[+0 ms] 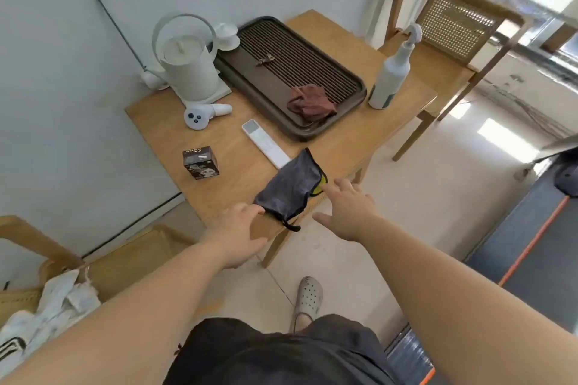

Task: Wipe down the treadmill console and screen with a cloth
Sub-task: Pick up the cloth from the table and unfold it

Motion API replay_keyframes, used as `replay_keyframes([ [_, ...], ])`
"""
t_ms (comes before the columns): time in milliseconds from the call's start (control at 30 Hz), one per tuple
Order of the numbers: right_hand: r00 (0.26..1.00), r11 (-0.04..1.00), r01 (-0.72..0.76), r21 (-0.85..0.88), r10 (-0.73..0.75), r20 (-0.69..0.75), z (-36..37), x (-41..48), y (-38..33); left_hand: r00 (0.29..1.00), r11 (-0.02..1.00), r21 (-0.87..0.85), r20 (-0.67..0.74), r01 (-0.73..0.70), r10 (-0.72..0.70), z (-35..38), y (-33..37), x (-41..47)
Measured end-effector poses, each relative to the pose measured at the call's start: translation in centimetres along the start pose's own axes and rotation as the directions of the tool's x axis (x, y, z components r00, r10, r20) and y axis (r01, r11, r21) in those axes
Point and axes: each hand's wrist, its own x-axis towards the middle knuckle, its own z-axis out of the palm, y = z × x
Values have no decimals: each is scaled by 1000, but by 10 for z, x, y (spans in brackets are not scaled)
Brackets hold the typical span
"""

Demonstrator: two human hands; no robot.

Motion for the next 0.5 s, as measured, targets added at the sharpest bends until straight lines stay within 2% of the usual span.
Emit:
replay_keyframes([
  [100, 999, 1000, -6, 27, 5, 50, -5, 31, 12, 1000, 1000, 23, 15, 20, -20, -1, 4, 27],
  [300, 992, 996, -21, 86, 10, 126, 1, 85, 19, 979, 966, 233, 191, -115, 70, 8, 0, 75],
  [500, 981, 1000, 19, -12, -16, 193, 15, 106, 22, 984, 939, 304, 128, -158, 123, 18, -3, 96],
])
